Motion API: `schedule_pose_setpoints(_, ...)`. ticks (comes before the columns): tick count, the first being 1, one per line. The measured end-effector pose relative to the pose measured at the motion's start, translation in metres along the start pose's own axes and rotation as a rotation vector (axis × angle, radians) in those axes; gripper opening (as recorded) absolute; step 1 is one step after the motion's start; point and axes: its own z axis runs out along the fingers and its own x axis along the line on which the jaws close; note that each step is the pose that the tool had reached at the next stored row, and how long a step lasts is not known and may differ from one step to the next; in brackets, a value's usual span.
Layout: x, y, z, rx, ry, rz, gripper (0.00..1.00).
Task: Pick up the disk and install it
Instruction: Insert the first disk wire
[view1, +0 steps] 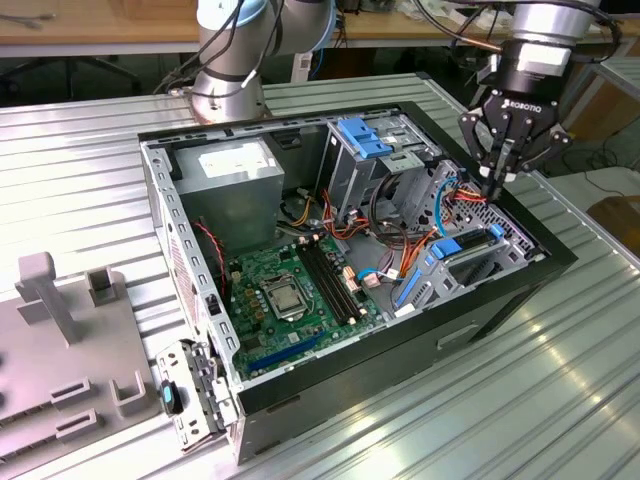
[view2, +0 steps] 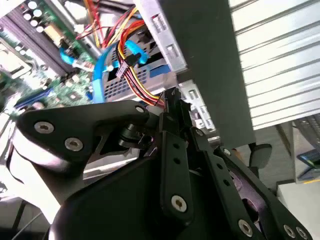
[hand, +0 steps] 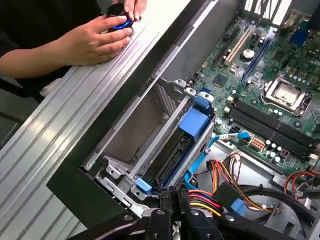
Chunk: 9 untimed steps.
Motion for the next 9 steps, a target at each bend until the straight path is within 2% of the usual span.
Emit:
schedule_pose_setpoints(1,-0.0001,0.0001,0.0,0.0502,0.0302,0.022,0.16)
schedule_pose_setpoints(9,-0.0058,0.0094,-0.0005,0.0662,0.0404,0.028,0.16)
